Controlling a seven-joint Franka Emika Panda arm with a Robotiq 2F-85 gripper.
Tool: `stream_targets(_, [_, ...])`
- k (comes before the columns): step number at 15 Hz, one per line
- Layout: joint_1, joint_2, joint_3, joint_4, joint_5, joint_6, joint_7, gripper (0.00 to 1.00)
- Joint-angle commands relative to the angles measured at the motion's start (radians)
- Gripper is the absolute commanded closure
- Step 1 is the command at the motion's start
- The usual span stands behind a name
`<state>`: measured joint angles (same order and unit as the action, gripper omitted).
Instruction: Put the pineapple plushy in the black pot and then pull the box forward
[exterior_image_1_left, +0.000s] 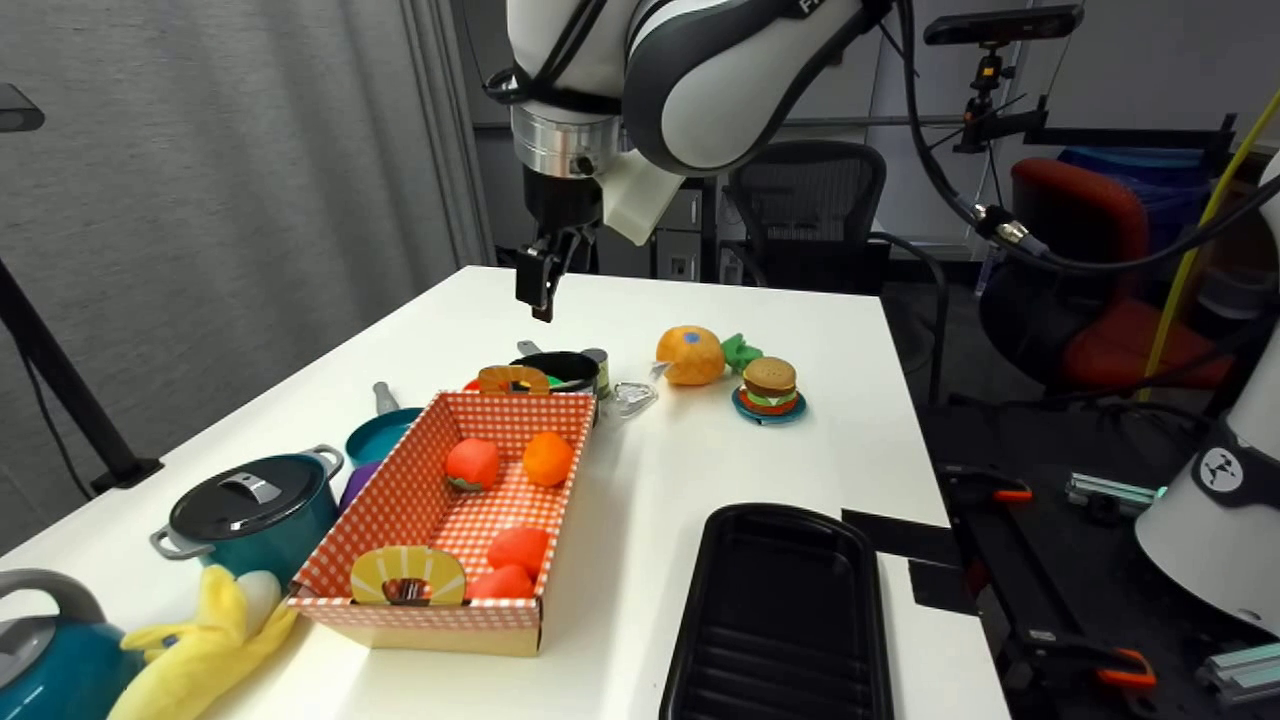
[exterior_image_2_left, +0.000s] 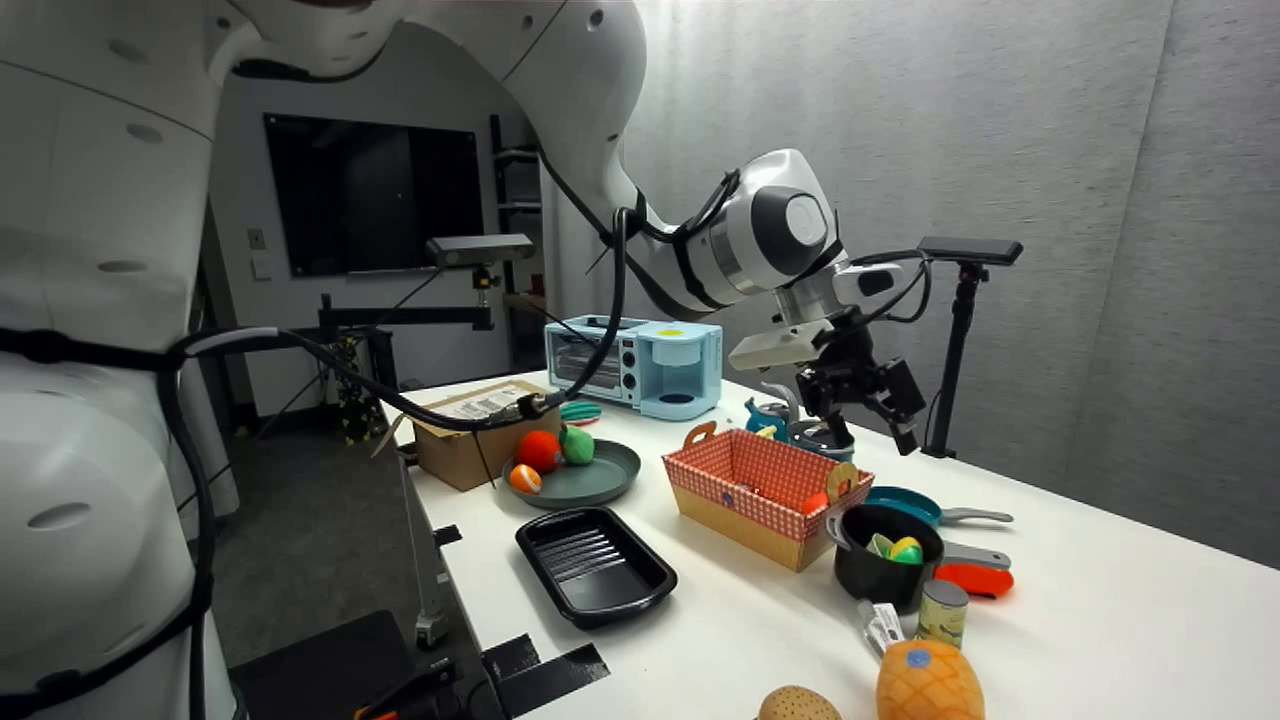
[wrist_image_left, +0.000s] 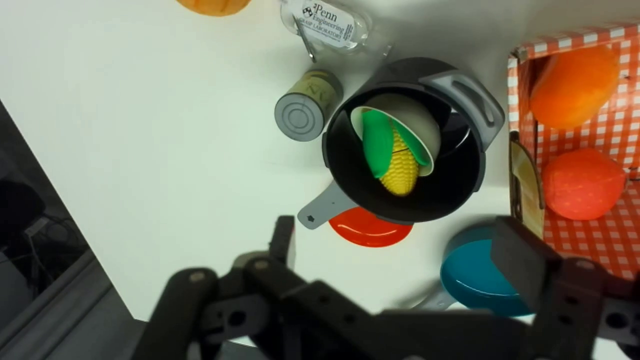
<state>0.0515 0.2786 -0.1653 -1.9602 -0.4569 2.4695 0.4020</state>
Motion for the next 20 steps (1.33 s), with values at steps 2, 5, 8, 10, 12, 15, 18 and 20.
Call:
stream_targets(2, [-0.015, -0.024, 0.002, -0.028, 0.029, 0.0, -0.007, 0.0])
stream_targets(5, [-0.029, -0.037, -0.003, -0.061, 0.062, 0.016, 0.001, 0.0])
stream_targets(8, [-0.043, -0.045, -0.01, -0.099, 0.094, 0.03, 0.02, 0.0])
stream_targets(10, [-0.056, -0.05, -0.014, -0.126, 0.126, 0.039, 0.034, 0.0])
stream_targets(12, [-0.068, -0.054, -0.019, -0.159, 0.162, 0.052, 0.055, 0.0])
stream_targets(15, [-0.085, -0.054, -0.027, -0.206, 0.221, 0.089, 0.078, 0.0])
stream_targets(18, [-0.091, -0.048, -0.058, -0.249, 0.222, 0.138, 0.121, 0.0])
stream_targets(20, [-0.089, -0.047, -0.088, -0.277, 0.198, 0.163, 0.155, 0.0])
